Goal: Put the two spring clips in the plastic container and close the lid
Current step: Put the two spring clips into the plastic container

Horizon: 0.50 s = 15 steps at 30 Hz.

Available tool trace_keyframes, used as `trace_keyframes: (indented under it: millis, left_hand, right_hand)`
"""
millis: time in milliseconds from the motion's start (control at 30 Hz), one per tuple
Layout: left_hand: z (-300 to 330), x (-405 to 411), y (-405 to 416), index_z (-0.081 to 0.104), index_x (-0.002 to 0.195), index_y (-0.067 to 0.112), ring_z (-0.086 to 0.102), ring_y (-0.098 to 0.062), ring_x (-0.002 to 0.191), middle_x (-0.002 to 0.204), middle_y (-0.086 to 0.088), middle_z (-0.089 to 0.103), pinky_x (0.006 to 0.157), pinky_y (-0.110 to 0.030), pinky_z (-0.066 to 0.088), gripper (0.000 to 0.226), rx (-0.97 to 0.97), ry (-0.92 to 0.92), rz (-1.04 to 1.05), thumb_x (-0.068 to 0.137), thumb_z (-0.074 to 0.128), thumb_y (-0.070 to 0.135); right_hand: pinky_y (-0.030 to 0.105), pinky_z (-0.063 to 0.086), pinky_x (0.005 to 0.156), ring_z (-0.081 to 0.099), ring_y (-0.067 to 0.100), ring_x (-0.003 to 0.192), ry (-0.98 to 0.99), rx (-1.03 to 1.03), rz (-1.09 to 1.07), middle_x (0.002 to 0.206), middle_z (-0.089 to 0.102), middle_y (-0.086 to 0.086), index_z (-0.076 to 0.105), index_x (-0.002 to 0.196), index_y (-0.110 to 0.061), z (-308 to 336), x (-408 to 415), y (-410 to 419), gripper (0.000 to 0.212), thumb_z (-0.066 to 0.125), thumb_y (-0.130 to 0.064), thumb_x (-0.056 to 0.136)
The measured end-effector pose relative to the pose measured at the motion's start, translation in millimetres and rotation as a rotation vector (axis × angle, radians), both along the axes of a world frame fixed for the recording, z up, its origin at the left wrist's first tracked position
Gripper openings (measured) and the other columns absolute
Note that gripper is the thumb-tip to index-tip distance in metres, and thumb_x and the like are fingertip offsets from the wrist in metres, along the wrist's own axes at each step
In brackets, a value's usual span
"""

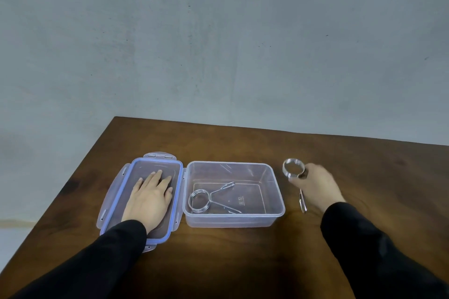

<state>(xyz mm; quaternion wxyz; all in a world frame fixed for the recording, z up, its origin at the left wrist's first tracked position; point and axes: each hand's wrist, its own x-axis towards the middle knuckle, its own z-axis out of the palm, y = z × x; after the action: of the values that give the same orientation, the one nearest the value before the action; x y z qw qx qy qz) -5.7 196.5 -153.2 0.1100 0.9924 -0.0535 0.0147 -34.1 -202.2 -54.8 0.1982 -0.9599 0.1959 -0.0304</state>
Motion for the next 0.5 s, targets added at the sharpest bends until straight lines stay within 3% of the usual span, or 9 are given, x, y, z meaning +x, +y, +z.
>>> trace_keyframes:
  millis: [100, 233, 333, 500]
  left_hand:
    - [0.2, 0.0, -0.4, 0.039, 0.148, 0.028, 0.028, -0.018, 0.146, 0.158, -0.001, 0.035, 0.122, -0.042, 0.014, 0.050, -0.016, 0.005, -0.002, 0.103, 0.023, 0.039]
    - [-1.5, 0.0, 1.2, 0.040, 0.148, 0.028, 0.028, -0.018, 0.146, 0.158, -0.001, 0.037, 0.122, -0.041, 0.014, 0.050, -0.021, -0.004, -0.006, 0.103, 0.022, 0.040]
    - [-1.8, 0.1, 1.8, 0.041, 0.147, 0.028, 0.028, -0.018, 0.145, 0.157, 0.000, 0.037, 0.122, -0.041, 0.014, 0.050, -0.026, -0.009, -0.005, 0.103, 0.022, 0.041]
    - [-0.8, 0.1, 2.1, 0.042, 0.147, 0.028, 0.029, -0.018, 0.145, 0.157, 0.000, 0.037, 0.122, -0.042, 0.015, 0.049, -0.035, -0.023, -0.013, 0.103, 0.024, 0.041]
  right_hand:
    - [0.030, 0.041, 0.071, 0.060, 0.018, 0.093, -0.170, 0.055, 0.210, 0.098, 0.059, -0.004, 0.067, 0.103, -0.020, 46.9, 13.2, 25.4, 0.022, 0.075, -0.035, 0.089]
    - [0.036, 0.047, 0.092, 0.058, 0.015, 0.103, -0.042, 0.011, 0.643, 0.110, 0.059, -0.005, 0.067, 0.117, -0.025, 72.8, 23.5, 87.7, 0.032, 0.075, -0.038, 0.088]
    - [0.044, 0.048, 0.090, 0.056, 0.023, 0.100, 0.066, -0.190, 0.838, 0.110, 0.058, 0.000, 0.065, 0.120, -0.020, 55.5, 30.2, 128.1, 0.041, 0.074, -0.045, 0.088]
    - [0.039, 0.043, 0.088, 0.054, 0.023, 0.107, 0.157, -0.324, 0.964, 0.116, 0.060, 0.002, 0.065, 0.121, -0.016, 15.8, 25.7, 162.3, 0.042, 0.070, -0.044, 0.091]
